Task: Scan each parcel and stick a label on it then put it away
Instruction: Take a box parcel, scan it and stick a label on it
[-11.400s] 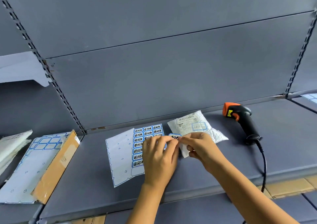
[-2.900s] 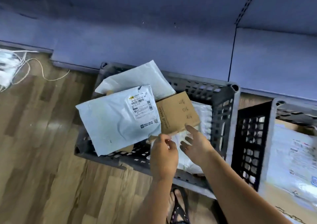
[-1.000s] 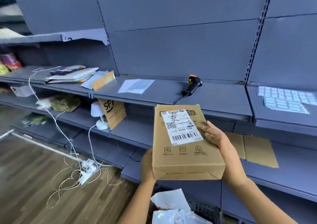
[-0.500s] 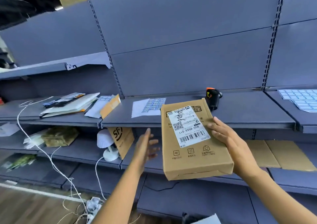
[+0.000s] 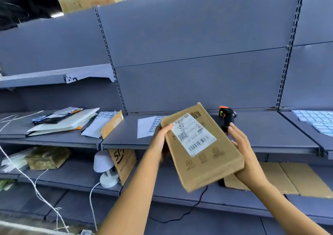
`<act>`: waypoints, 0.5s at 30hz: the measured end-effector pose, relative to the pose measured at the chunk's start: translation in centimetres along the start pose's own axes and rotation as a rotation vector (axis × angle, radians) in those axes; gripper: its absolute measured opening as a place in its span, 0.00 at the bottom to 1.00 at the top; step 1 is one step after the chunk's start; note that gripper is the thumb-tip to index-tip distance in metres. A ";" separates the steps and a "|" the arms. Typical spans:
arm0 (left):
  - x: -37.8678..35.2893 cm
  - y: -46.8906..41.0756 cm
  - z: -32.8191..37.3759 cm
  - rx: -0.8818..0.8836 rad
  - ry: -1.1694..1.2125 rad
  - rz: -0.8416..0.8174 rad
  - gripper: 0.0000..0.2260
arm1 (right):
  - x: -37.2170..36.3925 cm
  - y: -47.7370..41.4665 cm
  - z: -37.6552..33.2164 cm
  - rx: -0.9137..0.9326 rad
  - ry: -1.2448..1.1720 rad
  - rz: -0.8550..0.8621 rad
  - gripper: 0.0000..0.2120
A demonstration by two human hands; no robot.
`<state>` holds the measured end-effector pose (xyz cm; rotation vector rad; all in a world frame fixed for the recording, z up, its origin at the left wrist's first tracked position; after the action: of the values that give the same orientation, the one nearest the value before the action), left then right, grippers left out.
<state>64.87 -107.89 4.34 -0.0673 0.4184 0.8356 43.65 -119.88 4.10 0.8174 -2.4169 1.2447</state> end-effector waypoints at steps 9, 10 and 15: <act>-1.5 -4.4 0.2 -0.136 0.649 0.229 0.22 | -8.1 -1.7 1.2 -0.511 -0.911 -0.077 0.39; -1.9 -4.7 -0.5 -0.133 0.662 0.204 0.23 | -8.3 -2.6 1.7 -0.554 -1.028 0.025 0.38; -2.1 -7.0 -4.1 -0.131 0.677 0.134 0.19 | -8.8 -7.1 5.9 -0.676 -1.228 0.367 0.27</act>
<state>67.37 -114.99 0.63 -0.4557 1.0112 0.9618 54.96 -124.95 0.83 1.1012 -3.6729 -0.2880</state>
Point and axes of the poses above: each hand's wrist, its own y-axis away from the middle knuckle, its own x-axis out of the back of the hand, z = x × y, the point moved 8 cm from there along -y, towards the middle knuckle, and after that the axes turned 10 degrees about y, right-handed, at the moved point
